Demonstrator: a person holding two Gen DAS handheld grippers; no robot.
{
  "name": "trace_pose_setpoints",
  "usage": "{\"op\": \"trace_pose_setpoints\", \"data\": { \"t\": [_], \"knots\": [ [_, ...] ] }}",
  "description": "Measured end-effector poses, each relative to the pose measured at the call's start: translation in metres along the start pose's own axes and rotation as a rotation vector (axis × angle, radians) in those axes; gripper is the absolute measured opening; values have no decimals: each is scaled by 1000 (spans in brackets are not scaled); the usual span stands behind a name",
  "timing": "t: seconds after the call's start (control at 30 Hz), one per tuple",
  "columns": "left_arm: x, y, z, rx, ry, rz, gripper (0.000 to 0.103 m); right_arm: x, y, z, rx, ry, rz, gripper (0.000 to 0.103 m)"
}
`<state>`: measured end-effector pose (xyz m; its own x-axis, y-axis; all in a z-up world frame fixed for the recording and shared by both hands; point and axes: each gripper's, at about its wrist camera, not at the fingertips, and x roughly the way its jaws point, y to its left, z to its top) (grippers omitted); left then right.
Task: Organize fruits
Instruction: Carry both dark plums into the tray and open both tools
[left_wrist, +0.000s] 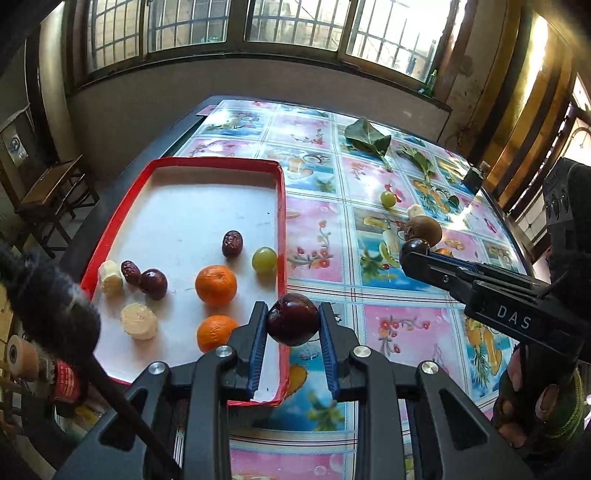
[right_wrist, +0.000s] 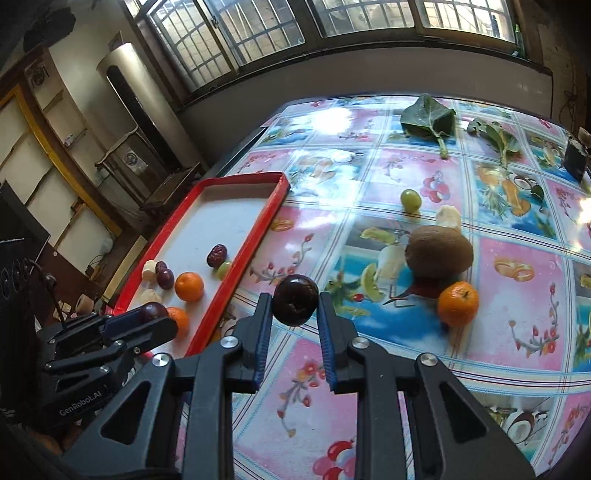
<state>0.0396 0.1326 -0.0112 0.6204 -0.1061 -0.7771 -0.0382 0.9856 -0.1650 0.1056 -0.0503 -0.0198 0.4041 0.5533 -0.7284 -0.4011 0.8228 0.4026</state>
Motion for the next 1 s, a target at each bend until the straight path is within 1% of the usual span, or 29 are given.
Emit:
{"op": "trace_pose_setpoints", "data": {
  "t": [0.13, 0.47, 0.8, 1.0],
  "knots": [
    [-1, 11, -2, -20, -3, 16, 26, 7, 14, -1, -18, 12, 10, 26],
    [-1, 35, 2, -56, -25, 82, 26, 26, 39, 4, -61, 38, 18, 26],
    [11, 61, 11, -103, -15, 103, 26, 49, 62, 20, -96, 58, 41, 26],
    [16, 74, 16, -126, -14, 111, 26, 63, 66, 26, -104, 73, 44, 26]
  ]
}}
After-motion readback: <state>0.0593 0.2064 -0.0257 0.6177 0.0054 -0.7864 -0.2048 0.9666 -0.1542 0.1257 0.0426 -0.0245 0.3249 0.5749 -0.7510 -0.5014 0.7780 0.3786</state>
